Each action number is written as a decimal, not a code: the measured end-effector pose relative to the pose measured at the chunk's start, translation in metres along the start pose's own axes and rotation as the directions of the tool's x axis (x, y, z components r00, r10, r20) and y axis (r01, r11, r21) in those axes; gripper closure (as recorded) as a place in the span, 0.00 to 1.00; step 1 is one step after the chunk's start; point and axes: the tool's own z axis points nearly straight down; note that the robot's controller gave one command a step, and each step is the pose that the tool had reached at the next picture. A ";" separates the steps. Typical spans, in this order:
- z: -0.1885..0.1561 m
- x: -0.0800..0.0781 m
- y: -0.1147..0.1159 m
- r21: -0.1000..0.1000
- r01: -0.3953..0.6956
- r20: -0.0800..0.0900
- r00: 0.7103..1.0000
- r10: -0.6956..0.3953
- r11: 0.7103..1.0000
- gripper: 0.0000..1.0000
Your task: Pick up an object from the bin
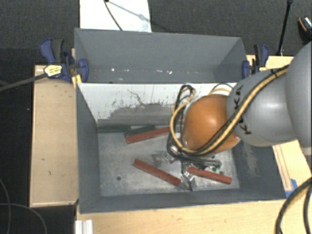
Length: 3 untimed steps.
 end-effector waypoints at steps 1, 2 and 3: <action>-0.054 -0.065 -0.022 0.003 -0.122 0.004 0.992 0.122 0.992 0.00; -0.006 -0.034 0.056 0.000 -0.075 0.000 0.997 0.075 0.997 0.00; 0.001 -0.072 -0.028 0.003 -0.218 0.000 0.976 0.218 0.976 0.00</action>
Offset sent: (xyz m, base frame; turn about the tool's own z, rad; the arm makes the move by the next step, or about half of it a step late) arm 0.0579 0.0277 0.0512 0.1224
